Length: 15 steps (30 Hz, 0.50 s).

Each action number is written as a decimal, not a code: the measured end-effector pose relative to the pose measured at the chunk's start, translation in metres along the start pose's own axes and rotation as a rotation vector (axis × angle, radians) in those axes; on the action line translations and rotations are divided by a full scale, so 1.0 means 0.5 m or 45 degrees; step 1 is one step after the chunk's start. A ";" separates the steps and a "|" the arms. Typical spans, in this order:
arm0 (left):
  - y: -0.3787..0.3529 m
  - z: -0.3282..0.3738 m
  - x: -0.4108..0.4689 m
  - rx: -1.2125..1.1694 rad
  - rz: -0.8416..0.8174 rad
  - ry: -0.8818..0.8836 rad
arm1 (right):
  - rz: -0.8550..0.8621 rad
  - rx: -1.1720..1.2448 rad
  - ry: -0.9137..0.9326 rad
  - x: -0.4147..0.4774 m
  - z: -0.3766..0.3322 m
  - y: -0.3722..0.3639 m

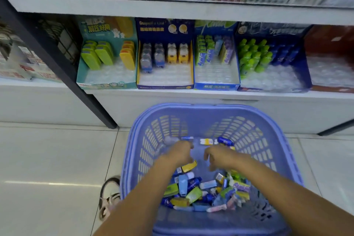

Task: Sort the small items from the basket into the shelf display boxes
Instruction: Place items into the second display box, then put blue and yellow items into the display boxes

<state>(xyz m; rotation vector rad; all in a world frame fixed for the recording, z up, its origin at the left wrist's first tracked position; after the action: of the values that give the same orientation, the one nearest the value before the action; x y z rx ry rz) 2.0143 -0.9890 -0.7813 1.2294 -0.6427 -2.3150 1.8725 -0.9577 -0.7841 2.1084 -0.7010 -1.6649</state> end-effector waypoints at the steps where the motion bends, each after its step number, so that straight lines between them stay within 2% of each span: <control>1: -0.035 -0.008 0.017 0.048 -0.069 0.018 | -0.121 0.033 -0.019 0.015 0.013 -0.040; 3: -0.083 -0.030 0.044 0.168 -0.135 0.054 | -0.249 0.078 -0.030 0.038 0.031 -0.094; 9: -0.127 -0.056 0.102 0.454 -0.144 0.134 | -0.237 0.143 -0.012 0.076 0.042 -0.166; 13: -0.138 -0.038 0.133 0.460 -0.262 0.154 | -0.167 0.246 0.093 0.086 0.034 -0.167; 15: -0.140 -0.041 0.134 0.366 -0.320 0.193 | -0.111 0.230 0.200 0.090 0.017 -0.164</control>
<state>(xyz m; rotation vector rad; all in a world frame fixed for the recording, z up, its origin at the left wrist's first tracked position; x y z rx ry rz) 1.9862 -0.9754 -0.8753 1.6852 -0.8299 -2.3549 1.8853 -0.9175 -0.8681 2.3970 -0.7445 -1.5076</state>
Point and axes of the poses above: each hand's wrist, its own x-axis towards the middle knuckle, its own y-axis out of the back of the hand, z = x × y, the point moved 4 cm from there along x, towards the middle knuckle, and after that the axes turned 6 degrees about -z, right-handed, at the moved point
